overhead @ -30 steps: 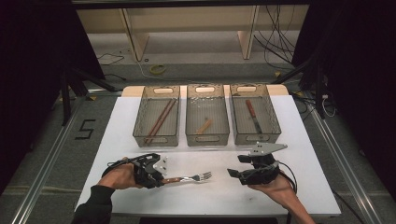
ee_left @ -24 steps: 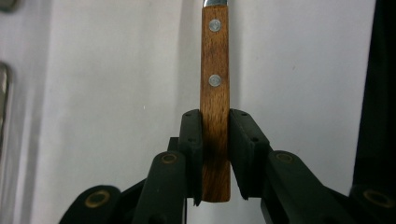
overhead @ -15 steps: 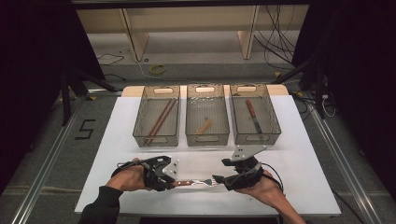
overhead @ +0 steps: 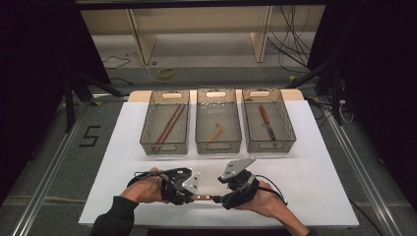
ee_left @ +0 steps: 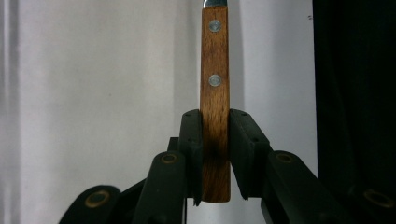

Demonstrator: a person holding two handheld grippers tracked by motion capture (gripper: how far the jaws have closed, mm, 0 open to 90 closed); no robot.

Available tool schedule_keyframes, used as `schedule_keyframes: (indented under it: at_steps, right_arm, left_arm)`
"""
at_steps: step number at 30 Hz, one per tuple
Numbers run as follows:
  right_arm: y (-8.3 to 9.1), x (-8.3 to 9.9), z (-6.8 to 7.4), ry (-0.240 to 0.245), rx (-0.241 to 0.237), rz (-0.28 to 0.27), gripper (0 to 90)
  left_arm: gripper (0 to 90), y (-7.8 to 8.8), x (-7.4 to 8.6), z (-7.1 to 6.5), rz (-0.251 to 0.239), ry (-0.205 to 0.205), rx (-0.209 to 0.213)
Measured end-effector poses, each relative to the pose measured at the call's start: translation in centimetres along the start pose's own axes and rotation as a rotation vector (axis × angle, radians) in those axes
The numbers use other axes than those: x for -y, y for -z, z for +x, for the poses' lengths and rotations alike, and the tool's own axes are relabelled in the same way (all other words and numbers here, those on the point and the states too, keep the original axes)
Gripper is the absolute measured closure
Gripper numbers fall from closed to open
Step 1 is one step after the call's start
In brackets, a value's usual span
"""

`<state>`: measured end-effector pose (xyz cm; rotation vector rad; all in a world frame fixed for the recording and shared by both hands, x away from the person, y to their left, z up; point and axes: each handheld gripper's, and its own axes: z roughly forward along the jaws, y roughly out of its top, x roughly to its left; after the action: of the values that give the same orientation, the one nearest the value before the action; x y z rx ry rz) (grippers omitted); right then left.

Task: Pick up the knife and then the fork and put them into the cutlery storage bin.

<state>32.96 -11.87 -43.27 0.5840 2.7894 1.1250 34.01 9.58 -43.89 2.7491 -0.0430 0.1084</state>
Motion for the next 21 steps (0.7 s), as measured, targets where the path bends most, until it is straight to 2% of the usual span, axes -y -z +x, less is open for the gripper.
schedule_keyframes:
  at_steps: [10,16,21]
  right_arm:
    - [-1.7,-0.2,0.8,0.045,-0.026,0.085,40.5]
    - [-2.3,-0.2,1.1,0.067,-0.048,0.130,47.8]
    - [-2.5,-0.1,1.3,0.073,-0.066,0.144,56.2]
  left_arm:
    - [75.2,-0.1,-0.9,-0.3,0.000,-0.025,0.008]
    - [75.2,0.0,-1.4,-0.6,-0.005,-0.042,0.003]
    - [75.2,0.0,-1.8,-0.7,0.002,-0.060,0.002]
